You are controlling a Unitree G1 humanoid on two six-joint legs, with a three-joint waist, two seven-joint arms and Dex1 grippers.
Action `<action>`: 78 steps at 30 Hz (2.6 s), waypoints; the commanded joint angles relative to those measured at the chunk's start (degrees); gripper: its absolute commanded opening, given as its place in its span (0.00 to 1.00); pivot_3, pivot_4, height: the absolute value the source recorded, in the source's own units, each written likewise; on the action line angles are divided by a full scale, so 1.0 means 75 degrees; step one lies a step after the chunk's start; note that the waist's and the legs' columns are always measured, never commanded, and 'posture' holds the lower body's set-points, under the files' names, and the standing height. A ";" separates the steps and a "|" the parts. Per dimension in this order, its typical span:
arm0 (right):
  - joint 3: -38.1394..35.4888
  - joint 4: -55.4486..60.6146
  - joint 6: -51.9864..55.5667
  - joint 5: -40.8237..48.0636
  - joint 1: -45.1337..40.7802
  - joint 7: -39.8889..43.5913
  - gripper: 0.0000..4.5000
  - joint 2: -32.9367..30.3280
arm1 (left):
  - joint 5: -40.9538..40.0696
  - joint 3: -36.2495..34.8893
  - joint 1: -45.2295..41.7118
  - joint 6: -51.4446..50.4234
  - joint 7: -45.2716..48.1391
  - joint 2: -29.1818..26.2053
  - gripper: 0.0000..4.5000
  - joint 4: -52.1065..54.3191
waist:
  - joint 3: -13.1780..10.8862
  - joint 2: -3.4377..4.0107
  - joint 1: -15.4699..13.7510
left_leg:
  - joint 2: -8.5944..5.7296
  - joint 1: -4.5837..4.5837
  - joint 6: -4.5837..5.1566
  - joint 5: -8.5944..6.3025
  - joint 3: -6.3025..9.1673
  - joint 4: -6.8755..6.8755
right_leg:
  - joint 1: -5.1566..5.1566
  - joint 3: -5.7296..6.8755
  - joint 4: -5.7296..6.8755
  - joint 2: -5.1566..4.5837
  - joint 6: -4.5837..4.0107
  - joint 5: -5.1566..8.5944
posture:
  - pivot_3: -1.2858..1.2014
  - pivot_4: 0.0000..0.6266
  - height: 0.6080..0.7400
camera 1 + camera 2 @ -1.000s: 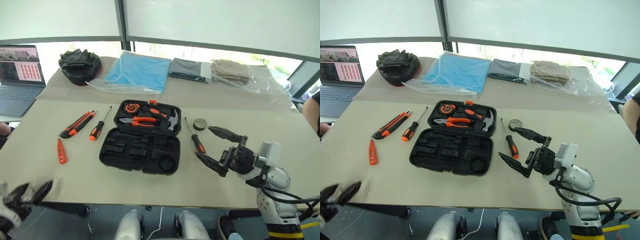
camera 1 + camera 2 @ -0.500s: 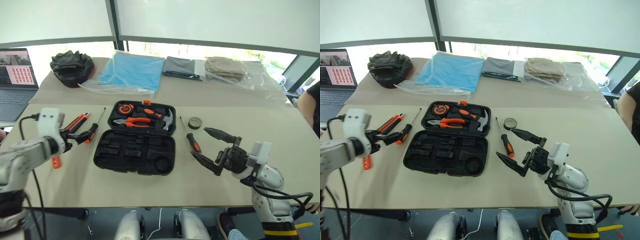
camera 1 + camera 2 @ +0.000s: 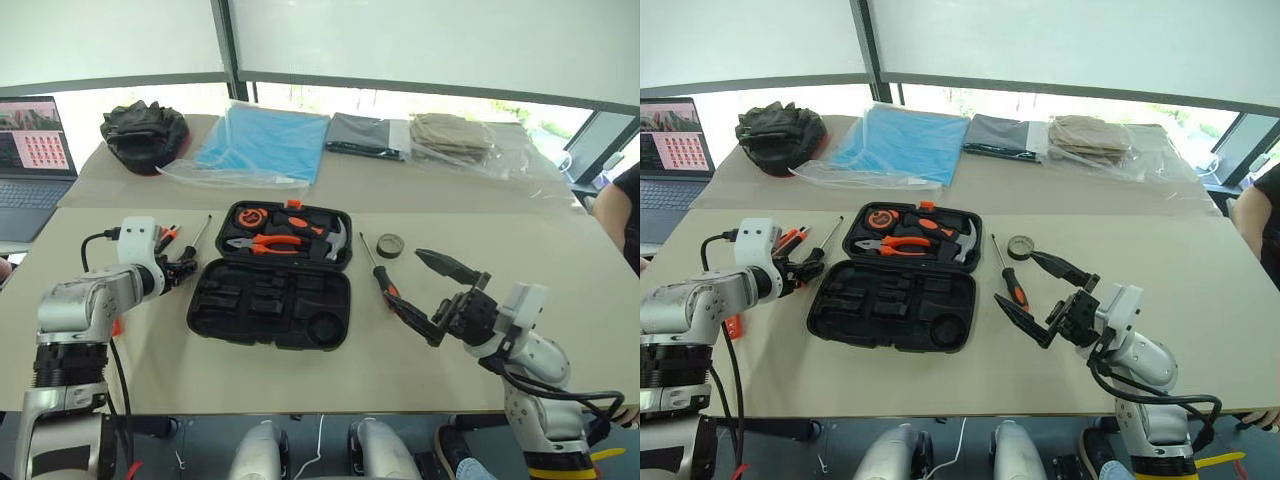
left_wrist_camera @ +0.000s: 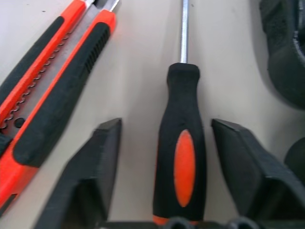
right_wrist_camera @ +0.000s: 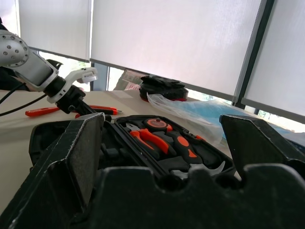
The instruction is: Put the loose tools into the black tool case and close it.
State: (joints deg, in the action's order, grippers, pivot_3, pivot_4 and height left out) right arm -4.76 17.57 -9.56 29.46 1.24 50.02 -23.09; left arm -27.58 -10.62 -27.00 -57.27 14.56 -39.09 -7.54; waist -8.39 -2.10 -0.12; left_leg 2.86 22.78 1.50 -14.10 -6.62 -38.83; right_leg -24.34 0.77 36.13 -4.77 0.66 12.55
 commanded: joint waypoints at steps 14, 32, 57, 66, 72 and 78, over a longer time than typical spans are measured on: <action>-0.0573 0.0766 0.0572 0.0335 0.0610 -0.0181 1.00 -0.0700 | 0.0202 -0.0320 0.1077 0.5202 0.4885 -0.0889 0.20 0.1824 | -0.0012 -0.0016 -0.0111 | -0.0007 0.0015 0.0015 -0.0008 -0.0002 0.0000 | -0.0004 0.0019 -0.0011 -0.0042 0.0000 0.0003 | 0.52 0.24 1.00; -0.0851 0.0631 -0.0088 0.0278 0.1770 0.0305 1.00 -0.0531 | 0.4552 0.3582 -0.1996 1.1289 0.6972 -0.0675 0.20 -0.2910 | -0.0012 -0.0016 -0.0060 | -0.0016 0.0054 0.0062 -0.0008 -0.0013 -0.0017 | -0.0015 0.0008 -0.0033 -0.0010 0.0033 -0.0002 | 0.52 0.24 1.00; -0.0554 0.0455 0.0072 0.0203 0.1291 0.0325 1.00 -0.0609 | 0.4420 0.3280 -0.1496 1.0512 0.6882 -0.0575 0.20 -0.2421 | -0.0012 -0.0016 -0.0076 | -0.0010 0.0044 0.0060 -0.0006 -0.0007 -0.0041 | -0.0003 0.0011 -0.0012 -0.0013 0.0039 -0.0003 | 0.52 0.24 1.00; -0.0471 0.0614 0.0163 0.0150 0.1285 0.0133 1.00 -0.0587 | 0.4257 0.3270 -0.1311 1.0570 0.7394 -0.0883 0.20 -0.2280 | -0.0012 -0.0016 -0.0055 | -0.0009 0.0041 0.0060 -0.0006 -0.0009 -0.0040 | -0.0004 0.0008 -0.0011 -0.0008 0.0036 -0.0001 | 0.52 0.24 1.00; -0.0419 0.0647 0.0230 0.0156 0.1206 0.0058 1.00 -0.0617 | 0.4488 0.3300 -0.1315 1.0444 0.7209 -0.0936 0.20 -0.2400 | -0.0012 -0.0016 -0.0068 | -0.0008 0.0041 0.0060 -0.0006 -0.0008 -0.0041 | -0.0003 0.0008 -0.0011 -0.0009 0.0037 -0.0002 | 0.52 0.24 1.00; -0.0402 0.0645 0.0313 0.0171 0.1085 0.0031 1.00 -0.0650 | 0.5160 0.3651 -0.1493 1.0720 0.6873 -0.0861 0.20 -0.2838 | -0.0012 -0.0016 -0.0071 | -0.0010 0.0038 0.0060 -0.0006 -0.0009 -0.0041 | 0.0000 0.0008 -0.0010 -0.0009 0.0036 -0.0001 | 0.52 0.24 1.00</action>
State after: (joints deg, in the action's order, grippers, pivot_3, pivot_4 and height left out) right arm -7.36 20.46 -7.36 30.48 10.01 50.48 -27.45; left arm 7.54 15.13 -37.87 22.54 66.89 -45.26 -26.95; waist -8.48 -2.22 -0.65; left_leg 2.78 23.04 1.95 -14.14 -6.69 -39.13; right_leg -24.31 0.83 36.06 -4.83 0.94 12.54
